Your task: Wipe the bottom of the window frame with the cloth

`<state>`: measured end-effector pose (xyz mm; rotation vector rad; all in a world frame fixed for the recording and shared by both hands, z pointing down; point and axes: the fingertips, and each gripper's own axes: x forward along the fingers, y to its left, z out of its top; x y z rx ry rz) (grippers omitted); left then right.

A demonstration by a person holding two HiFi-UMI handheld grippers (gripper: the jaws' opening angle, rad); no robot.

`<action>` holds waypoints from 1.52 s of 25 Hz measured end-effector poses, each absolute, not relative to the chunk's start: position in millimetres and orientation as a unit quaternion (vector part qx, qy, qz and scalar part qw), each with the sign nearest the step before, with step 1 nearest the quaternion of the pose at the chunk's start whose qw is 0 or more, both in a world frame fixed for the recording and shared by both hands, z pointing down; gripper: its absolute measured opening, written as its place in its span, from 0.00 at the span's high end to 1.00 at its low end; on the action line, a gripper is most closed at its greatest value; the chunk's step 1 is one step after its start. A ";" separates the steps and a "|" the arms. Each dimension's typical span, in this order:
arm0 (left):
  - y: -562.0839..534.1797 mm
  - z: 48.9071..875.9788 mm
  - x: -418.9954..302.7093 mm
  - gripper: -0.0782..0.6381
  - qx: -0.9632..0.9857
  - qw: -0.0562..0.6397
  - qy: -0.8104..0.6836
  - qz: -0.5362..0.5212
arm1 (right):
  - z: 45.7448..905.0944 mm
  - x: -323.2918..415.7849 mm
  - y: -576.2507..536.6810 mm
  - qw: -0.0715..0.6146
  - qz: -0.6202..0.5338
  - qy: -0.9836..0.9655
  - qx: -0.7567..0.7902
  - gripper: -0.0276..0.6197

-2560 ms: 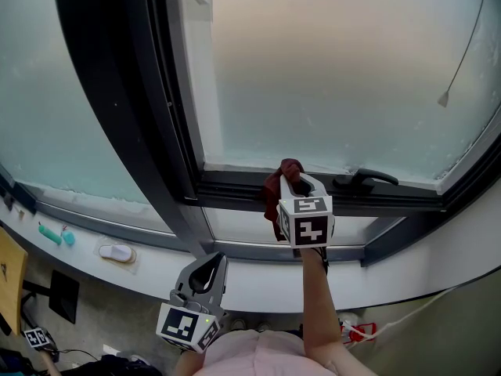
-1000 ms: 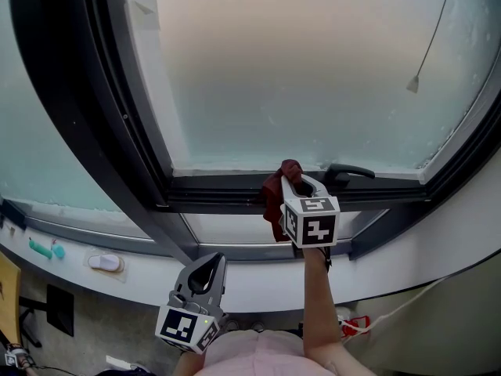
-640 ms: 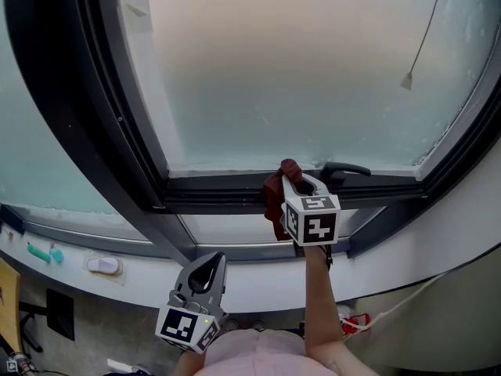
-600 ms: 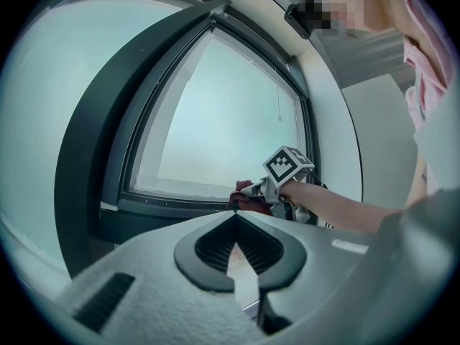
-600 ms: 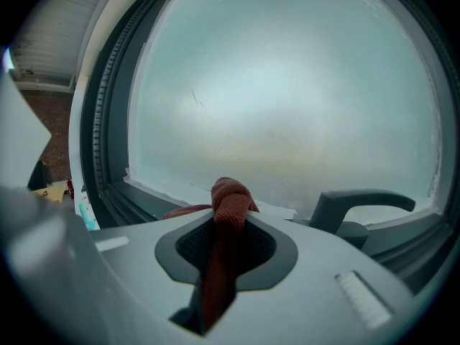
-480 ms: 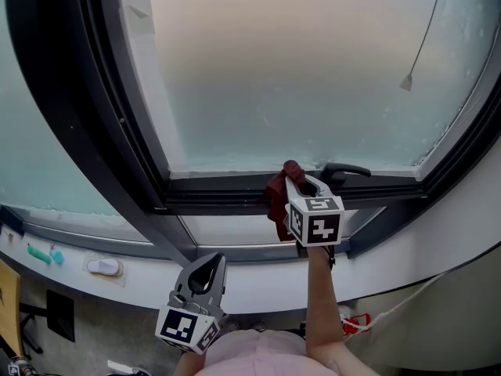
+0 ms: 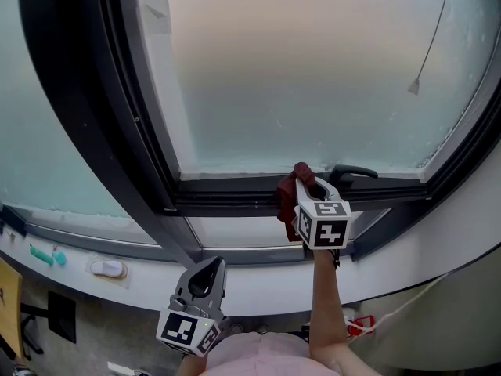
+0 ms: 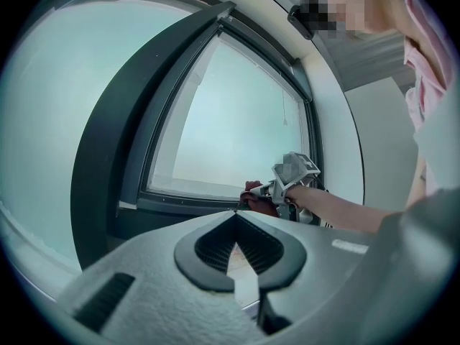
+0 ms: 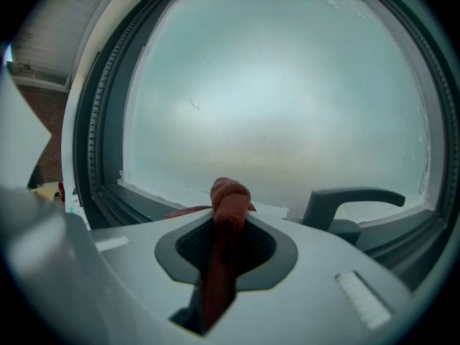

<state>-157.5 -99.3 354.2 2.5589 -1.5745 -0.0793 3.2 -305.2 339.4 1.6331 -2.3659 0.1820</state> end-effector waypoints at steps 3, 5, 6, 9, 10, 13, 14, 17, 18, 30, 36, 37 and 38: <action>-95.6 354.8 -164.7 0.90 0.846 0.069 -0.528 -0.027 | 337.3 2.4 -304.3 0.129 0.048 -0.812 0.568 0.86; -93.0 354.1 -169.4 0.90 0.844 0.069 -0.531 -0.029 | 334.2 2.4 -301.1 0.122 0.036 -0.810 0.572 0.86; -91.6 353.5 -171.6 0.90 0.843 0.069 -0.533 -0.030 | 332.1 2.8 -298.3 0.116 0.031 -0.809 0.575 0.86; -86.8 352.2 -178.5 0.90 0.841 0.067 -0.537 -0.032 | 323.8 1.6 -285.6 0.086 0.022 -0.811 0.578 0.86; -85.3 352.1 -180.9 0.90 0.840 0.067 -0.538 -0.032 | 320.6 -0.5 -280.8 0.076 0.021 -0.814 0.576 0.86; -80.0 351.5 -187.6 0.90 0.839 0.067 -0.539 -0.033 | 310.9 -8.8 -266.7 0.051 0.017 -0.820 0.570 0.86; -77.8 351.3 -190.1 0.90 0.839 0.065 -0.540 -0.032 | 307.6 -12.7 -262.2 0.045 0.013 -0.821 0.568 0.86; -71.3 350.5 -199.0 0.90 0.836 0.062 -0.544 -0.032 | 297.0 -31.6 -248.7 0.029 -0.003 -0.830 0.557 0.86; -68.8 350.5 -202.4 0.90 0.835 0.061 -0.546 -0.032 | 293.0 -41.2 -243.6 0.022 -0.008 -0.835 0.550 0.86; -33.8 351.5 -262.2 0.90 0.804 0.057 -0.591 -0.034 | 298.2 -204.3 -210.7 0.040 -0.029 -0.904 0.424 0.86; -18.2 352.5 -287.0 0.90 0.788 0.051 -0.613 -0.031 | 327.8 -257.2 -213.2 0.069 -0.016 -0.917 0.392 0.86; -16.2 352.4 -289.5 0.90 0.786 0.051 -0.616 -0.030 | 333.0 -263.1 -214.6 0.074 -0.015 -0.917 0.392 0.86; -14.4 352.2 -291.9 0.90 0.784 0.050 -0.618 -0.029 | 338.5 -267.3 -216.5 0.078 -0.014 -0.916 0.394 0.86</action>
